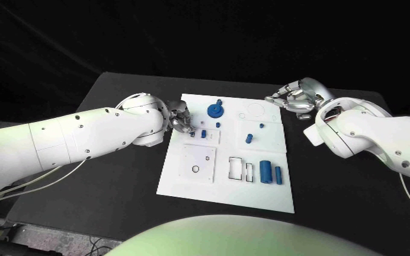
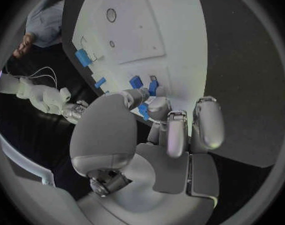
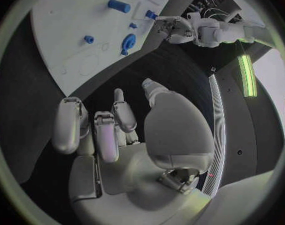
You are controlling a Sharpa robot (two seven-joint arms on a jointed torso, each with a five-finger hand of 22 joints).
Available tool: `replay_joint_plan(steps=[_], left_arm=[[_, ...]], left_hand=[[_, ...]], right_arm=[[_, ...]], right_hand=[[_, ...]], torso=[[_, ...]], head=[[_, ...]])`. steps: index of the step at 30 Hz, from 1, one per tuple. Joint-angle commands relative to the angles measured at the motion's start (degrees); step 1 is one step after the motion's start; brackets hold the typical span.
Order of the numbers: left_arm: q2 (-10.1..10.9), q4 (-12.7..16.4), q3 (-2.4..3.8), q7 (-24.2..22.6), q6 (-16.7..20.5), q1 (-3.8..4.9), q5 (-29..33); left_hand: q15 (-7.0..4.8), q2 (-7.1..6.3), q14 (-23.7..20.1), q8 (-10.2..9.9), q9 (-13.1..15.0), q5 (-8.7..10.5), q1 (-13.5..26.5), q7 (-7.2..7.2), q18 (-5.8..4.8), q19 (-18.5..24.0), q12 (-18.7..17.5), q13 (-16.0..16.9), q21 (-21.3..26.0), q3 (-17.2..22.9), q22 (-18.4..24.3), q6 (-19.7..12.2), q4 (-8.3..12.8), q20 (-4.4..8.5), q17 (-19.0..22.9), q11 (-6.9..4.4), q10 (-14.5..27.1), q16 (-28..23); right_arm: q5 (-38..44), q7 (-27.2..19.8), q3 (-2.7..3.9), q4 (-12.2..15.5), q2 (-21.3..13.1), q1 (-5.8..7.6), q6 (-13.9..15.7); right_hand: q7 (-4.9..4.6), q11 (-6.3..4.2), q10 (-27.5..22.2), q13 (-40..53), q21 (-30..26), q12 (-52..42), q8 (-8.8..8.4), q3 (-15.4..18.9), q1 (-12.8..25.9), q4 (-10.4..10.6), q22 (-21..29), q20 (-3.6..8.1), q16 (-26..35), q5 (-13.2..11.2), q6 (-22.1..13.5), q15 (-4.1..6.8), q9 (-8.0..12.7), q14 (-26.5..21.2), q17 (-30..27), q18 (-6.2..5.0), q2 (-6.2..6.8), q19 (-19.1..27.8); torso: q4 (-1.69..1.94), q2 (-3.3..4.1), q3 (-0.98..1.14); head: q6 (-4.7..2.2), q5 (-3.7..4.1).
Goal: Assemble the parts on the task board
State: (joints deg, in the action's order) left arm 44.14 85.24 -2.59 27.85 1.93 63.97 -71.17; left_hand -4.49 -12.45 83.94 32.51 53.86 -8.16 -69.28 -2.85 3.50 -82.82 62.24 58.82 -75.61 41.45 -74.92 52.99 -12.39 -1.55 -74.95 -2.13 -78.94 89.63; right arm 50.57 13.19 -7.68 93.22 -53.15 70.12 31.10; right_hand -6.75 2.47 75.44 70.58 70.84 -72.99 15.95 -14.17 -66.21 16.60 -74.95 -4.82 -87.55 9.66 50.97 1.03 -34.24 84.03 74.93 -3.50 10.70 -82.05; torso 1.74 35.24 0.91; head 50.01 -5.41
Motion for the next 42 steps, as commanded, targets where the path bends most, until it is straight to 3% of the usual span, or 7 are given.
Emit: replay_joint_plan(steps=[1, 25, 42], left_arm=[[-0.13, 0.14, -0.04, 0.30, -1.84, -0.09, -0.33], [-0.18, 0.23, -0.05, 0.92, -3.45, -0.10, -0.33], [-1.75, -1.46, -0.13, 1.98, -5.44, -0.20, 0.80]], left_hand=[[-0.50, 0.74, 6.06, 0.37, 3.02, -0.35, -0.05, 1.01, -0.38, -0.44, 0.13, 0.07, -0.06, 7.60, -10.97, 1.13, 7.11, -0.02, -15.05, -0.03, -0.27, 0.37], [-0.49, 0.57, 6.06, 0.44, 3.04, -0.38, 0.01, 1.04, -0.38, -0.41, 0.11, 0.04, -0.01, 7.79, -10.96, 1.20, 7.27, -0.02, -15.05, -0.04, -0.30, 0.37], [-0.46, 0.49, 6.06, 0.56, 3.10, -0.18, 0.77, 1.03, -0.38, -0.38, 0.06, -0.03, 0.03, 8.04, -10.95, 1.29, 7.04, -0.02, -15.05, 0.02, -0.35, 0.37]], right_arm=[[0.40, -0.47, 0.00, 0.04, 0.02, -0.04, -0.60], [0.95, -0.49, 0.00, 0.06, 0.02, -0.07, -0.58], [1.04, -0.53, 0.00, 0.07, 0.05, -0.12, -0.59]], right_hand=[[0.03, -0.15, -0.17, 0.09, -0.19, 0.05, 0.39, 0.28, -0.35, 0.04, -9.08, 0.11, 0.35, 0.35, -0.23, 0.49, -0.06, 4.63, 10.05, -0.50, -0.30, 0.38], [0.03, -0.15, -0.17, 0.09, -0.19, 0.05, 0.39, 0.28, -0.35, 0.04, -9.08, 0.11, 0.35, 0.35, -0.23, 0.49, -0.06, 4.63, 10.05, -0.50, -0.30, 0.38], [0.03, -0.15, -0.17, 0.09, -0.19, 0.05, 0.39, 0.28, -0.35, 0.04, -9.08, 0.11, 0.35, 0.35, -0.23, 0.49, -0.06, 4.63, 10.05, -0.50, -0.30, 0.38]], torso=[[0.04, 0.02, 0.00], [0.02, 0.02, 0.02], [-0.01, 0.00, 0.04]], head=[[-0.01, 0.09], [-0.01, 0.05], [-0.01, 0.16]])
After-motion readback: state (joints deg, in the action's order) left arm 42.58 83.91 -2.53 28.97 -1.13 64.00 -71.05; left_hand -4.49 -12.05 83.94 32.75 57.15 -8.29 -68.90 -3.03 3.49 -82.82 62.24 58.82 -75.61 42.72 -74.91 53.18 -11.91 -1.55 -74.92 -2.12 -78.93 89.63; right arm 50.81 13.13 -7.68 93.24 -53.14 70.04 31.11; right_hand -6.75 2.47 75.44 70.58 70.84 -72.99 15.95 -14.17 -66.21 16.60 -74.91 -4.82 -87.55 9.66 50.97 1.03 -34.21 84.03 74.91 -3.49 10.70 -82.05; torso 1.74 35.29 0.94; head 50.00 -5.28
